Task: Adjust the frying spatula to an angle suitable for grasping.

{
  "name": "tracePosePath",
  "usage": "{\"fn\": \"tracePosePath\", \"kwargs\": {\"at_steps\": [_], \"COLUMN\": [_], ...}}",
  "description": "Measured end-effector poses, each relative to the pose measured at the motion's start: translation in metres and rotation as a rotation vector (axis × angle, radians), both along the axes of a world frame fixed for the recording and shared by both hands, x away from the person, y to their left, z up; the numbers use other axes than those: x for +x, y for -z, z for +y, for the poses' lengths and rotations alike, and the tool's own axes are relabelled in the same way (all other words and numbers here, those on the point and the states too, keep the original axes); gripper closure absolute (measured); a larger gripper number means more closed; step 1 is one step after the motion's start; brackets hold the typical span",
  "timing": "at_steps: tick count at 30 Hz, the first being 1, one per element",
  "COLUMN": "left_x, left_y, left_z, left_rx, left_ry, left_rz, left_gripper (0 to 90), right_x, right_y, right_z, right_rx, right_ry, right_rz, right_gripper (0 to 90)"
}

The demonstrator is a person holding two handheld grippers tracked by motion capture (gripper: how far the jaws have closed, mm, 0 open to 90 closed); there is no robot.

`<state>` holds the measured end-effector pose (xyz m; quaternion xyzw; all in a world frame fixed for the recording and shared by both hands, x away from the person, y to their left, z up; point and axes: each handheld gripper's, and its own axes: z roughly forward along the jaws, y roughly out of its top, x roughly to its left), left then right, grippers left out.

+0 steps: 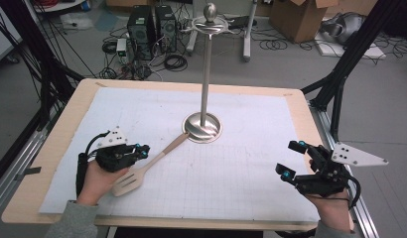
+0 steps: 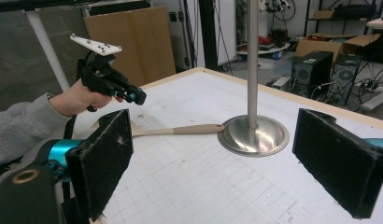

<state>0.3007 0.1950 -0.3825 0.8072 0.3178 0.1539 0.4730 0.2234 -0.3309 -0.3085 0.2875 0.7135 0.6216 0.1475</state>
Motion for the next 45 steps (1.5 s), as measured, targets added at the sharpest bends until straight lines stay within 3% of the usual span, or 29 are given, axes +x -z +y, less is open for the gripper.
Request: {"fn": "tracePosePath", "kwargs": {"at_steps": [6,15,23,33,37,45], "left_x": [0.003,0.013,0.02,0.024,0.025,0.025], "left_y": [0.005,0.012,0.017,0.022,0.022,0.023], "left_z": [-0.004,-0.017,-0.024,-0.028,-0.027,-0.031], "left_rx": [0.013,0.081,0.124,0.165,0.142,0.142], "left_ry": [-0.002,0.019,0.039,0.039,0.031,0.024], "left_rz": [0.009,0.048,0.048,0.009,0.02,0.027], "left_gripper": [88.1,89.2,89.2,89.2,89.4,89.4], "right_x": [0.001,0.001,0.0,-0.001,-0.001,-0.001], "right_y": [0.0,0.001,0.001,0.001,0.001,0.001], "right_z": [0.001,0.002,-0.001,-0.002,-0.001,-0.001], "right_rx": [-0.006,-0.012,-0.008,-0.004,-0.006,-0.008], "right_ry": [-0.005,-0.011,-0.009,-0.008,-0.01,-0.01], "right_rz": [-0.009,0.001,0.0,-0.002,0.003,0.001], "right_gripper": [11.3,11.3,11.3,11.3,11.3,11.3]}}
